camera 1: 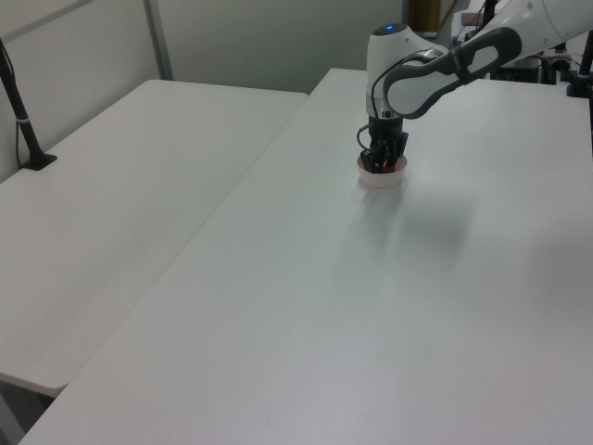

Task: Pick up strawberry from bowl
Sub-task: 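Lower the gripper into the bowl and close it on the strawberry, then lift the strawberry out of the bowl and carry it aside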

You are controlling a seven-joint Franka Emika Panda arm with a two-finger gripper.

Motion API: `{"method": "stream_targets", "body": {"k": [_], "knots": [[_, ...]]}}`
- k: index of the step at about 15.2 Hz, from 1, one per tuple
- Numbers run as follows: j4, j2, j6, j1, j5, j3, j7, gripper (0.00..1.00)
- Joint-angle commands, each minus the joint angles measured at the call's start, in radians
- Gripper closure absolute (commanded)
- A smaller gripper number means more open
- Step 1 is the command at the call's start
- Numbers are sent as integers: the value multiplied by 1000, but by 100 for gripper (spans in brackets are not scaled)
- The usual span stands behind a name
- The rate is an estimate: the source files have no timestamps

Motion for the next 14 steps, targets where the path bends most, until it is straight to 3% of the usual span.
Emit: {"method": "stream_targets", "body": {"k": [1,9,14], "knots": [[-19,-40,24,4,13,-8,-29,54],[30,-128,-54,-9,82,-16,-95,54],[25,-113,-45,-75,90,-109,-232,54]]}}
